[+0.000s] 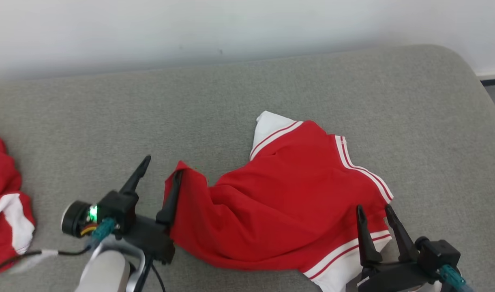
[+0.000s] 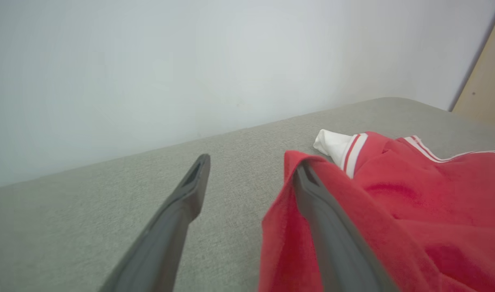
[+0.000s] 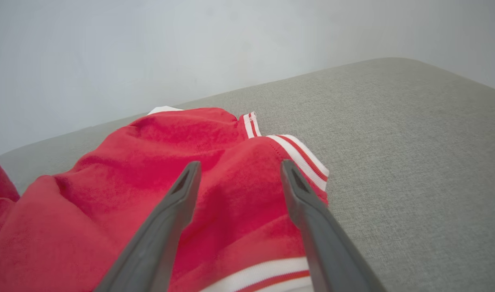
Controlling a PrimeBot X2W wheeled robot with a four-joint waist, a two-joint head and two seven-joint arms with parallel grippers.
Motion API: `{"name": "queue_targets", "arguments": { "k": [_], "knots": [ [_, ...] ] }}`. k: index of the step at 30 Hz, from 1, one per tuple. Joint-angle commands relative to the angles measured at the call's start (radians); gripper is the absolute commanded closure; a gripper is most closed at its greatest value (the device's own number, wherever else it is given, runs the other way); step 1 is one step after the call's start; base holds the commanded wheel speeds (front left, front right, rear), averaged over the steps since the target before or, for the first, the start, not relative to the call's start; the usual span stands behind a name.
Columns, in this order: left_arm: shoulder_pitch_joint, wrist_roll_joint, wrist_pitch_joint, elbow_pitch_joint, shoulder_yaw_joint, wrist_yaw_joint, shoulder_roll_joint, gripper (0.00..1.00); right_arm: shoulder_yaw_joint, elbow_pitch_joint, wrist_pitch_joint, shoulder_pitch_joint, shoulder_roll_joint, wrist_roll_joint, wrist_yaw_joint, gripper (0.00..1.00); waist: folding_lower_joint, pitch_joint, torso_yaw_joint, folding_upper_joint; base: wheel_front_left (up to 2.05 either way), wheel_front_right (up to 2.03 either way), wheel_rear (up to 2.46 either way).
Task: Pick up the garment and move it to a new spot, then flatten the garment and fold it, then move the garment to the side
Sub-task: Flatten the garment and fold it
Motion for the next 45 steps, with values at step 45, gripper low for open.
{"name": "queue_targets", "arguments": {
  "k": [45],
  "knots": [
    [0.506, 0.172, -0.003, -0.36, 0.309, 0.002, -0.167, 0.0, -0.207, 0.341, 0.005, 0.091, 0.001, -0.091, -0.002, 0.0, 0.0, -0.098, 0.184, -0.0001, 0.0, 0.0, 0.0]
  ]
}}
